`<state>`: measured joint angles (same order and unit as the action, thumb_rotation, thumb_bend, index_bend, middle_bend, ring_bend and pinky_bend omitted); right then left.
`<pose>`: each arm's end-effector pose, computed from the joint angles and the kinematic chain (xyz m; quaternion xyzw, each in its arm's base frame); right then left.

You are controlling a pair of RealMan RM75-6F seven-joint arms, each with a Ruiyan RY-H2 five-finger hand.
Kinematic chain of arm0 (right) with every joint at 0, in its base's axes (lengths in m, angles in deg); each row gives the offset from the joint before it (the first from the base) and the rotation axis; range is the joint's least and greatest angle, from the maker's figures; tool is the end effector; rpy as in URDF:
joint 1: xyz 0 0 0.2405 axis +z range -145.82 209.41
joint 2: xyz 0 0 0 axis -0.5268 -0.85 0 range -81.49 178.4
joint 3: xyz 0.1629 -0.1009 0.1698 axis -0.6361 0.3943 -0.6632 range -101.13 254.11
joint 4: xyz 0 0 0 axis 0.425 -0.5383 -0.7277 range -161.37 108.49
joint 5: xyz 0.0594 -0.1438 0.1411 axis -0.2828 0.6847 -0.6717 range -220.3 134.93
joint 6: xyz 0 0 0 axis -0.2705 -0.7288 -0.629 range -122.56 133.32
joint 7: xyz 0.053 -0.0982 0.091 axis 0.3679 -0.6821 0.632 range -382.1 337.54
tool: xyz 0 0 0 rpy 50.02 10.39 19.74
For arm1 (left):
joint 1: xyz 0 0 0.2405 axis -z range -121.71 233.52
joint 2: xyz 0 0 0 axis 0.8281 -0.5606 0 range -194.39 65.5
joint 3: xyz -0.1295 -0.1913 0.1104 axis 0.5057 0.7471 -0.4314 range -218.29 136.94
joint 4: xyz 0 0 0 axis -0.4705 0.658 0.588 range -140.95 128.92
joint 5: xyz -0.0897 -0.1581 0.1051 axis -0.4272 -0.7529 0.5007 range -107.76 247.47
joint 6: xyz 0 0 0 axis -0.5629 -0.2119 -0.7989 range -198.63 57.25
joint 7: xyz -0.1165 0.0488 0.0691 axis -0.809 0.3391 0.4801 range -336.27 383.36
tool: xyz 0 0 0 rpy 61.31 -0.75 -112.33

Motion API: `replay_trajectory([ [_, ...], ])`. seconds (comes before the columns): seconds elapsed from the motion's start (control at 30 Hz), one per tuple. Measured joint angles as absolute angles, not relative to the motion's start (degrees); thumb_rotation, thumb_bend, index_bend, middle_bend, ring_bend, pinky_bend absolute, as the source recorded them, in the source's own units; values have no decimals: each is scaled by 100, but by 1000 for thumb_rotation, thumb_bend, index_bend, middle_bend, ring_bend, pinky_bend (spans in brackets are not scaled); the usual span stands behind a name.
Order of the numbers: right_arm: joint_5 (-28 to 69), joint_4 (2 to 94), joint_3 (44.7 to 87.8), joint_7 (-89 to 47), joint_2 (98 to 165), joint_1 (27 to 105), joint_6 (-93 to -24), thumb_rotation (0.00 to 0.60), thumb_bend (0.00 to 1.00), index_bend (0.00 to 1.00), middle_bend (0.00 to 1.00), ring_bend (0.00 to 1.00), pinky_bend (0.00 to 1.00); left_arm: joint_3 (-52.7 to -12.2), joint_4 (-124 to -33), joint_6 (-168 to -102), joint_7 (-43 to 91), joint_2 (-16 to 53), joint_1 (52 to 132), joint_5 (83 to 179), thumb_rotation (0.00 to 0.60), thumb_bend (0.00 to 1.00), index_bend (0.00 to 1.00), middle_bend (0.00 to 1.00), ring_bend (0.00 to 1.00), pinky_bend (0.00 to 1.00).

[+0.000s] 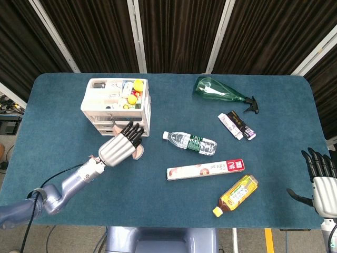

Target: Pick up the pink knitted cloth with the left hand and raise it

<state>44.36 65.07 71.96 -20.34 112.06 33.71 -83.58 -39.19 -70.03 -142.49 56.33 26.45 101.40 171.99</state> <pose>-0.3147 -0.1707 0.1753 0.5687 -0.3723 0.4104 0.6078 -0.1372 0.3392 -0.0031 -0.8097 0.1265 -0.3648 0.4419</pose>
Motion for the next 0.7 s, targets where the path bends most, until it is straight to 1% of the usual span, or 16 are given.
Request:
replay_trajectory([
  [0.2, 4442, 6501, 7191, -2034, 11209, 3363, -8382, 600, 0, 0, 0, 0, 0, -4234, -7511, -14344, 5641, 2296, 9866, 17326, 600, 0, 140, 0, 0, 44],
  [0.43, 4454, 6495, 7193, -2047, 11206, 3366, -8382, 600, 0, 0, 0, 0, 0, -4504, -8218, -15012, 5599, 1902, 9154, 17295, 600, 0, 142, 0, 0, 46],
  [0.5, 4461, 6489, 7198, -2065, 11208, 3367, -8378, 600, 0, 0, 0, 0, 0, -4553, -8507, -15248, 5567, 1773, 8870, 17182, 600, 0, 116, 0, 0, 38],
  [0.6, 4478, 6479, 7204, -2111, 11212, 3370, -8382, 600, 0, 0, 0, 0, 0, -4635, -9052, -15620, 5501, 1531, 8347, 16878, 600, 0, 30, 0, 0, 5],
  [0.7, 4510, 6446, 7203, -2191, 11222, 3374, -8405, 600, 0, 0, 0, 0, 0, -4741, -9652, -15850, 5398, 1264, 7866, 16436, 588, 0, 0, 0, 0, 0],
])
